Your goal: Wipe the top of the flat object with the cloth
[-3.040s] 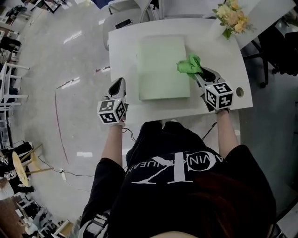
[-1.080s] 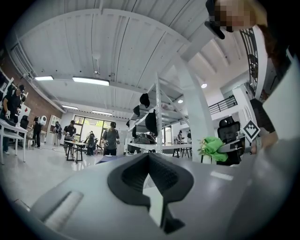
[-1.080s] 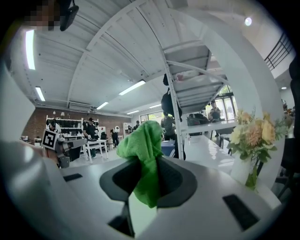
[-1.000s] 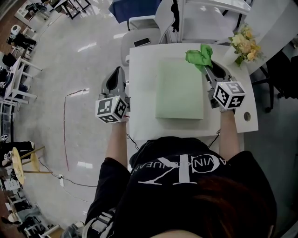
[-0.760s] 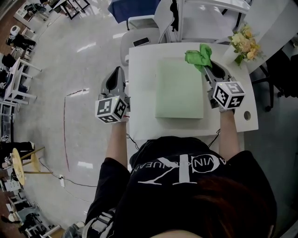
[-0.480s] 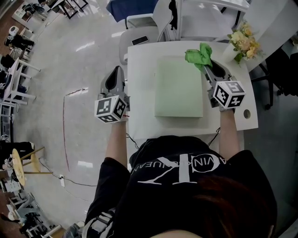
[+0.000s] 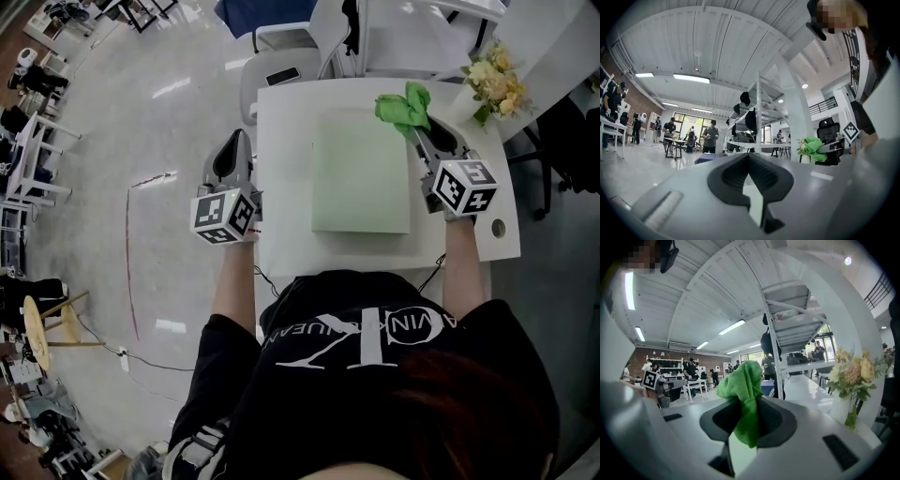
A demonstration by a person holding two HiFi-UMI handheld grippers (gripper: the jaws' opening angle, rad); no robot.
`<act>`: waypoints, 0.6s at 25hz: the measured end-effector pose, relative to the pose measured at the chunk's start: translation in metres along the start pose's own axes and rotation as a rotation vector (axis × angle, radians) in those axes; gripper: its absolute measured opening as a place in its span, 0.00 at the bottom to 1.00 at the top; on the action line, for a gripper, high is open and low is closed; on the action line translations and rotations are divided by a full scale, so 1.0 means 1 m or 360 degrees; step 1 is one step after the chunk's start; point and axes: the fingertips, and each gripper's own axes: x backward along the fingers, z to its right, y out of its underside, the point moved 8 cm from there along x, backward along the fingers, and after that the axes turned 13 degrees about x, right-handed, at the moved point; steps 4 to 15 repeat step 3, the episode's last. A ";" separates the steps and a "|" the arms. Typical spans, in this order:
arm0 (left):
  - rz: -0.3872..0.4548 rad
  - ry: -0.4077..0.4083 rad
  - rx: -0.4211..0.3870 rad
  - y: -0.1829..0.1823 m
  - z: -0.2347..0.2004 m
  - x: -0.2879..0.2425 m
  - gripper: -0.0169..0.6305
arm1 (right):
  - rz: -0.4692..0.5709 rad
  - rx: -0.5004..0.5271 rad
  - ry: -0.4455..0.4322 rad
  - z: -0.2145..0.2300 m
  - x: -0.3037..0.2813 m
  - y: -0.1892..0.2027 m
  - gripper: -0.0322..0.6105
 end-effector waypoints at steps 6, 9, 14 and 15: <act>-0.0001 -0.0001 0.0005 0.000 -0.001 0.000 0.04 | 0.0002 0.0008 -0.0006 0.001 -0.002 -0.001 0.21; -0.0001 -0.0001 0.0005 0.000 -0.001 0.000 0.04 | 0.0002 0.0008 -0.0006 0.001 -0.002 -0.001 0.21; -0.0001 -0.0001 0.0005 0.000 -0.001 0.000 0.04 | 0.0002 0.0008 -0.0006 0.001 -0.002 -0.001 0.21; -0.0001 -0.0001 0.0005 0.000 -0.001 0.000 0.04 | 0.0002 0.0008 -0.0006 0.001 -0.002 -0.001 0.21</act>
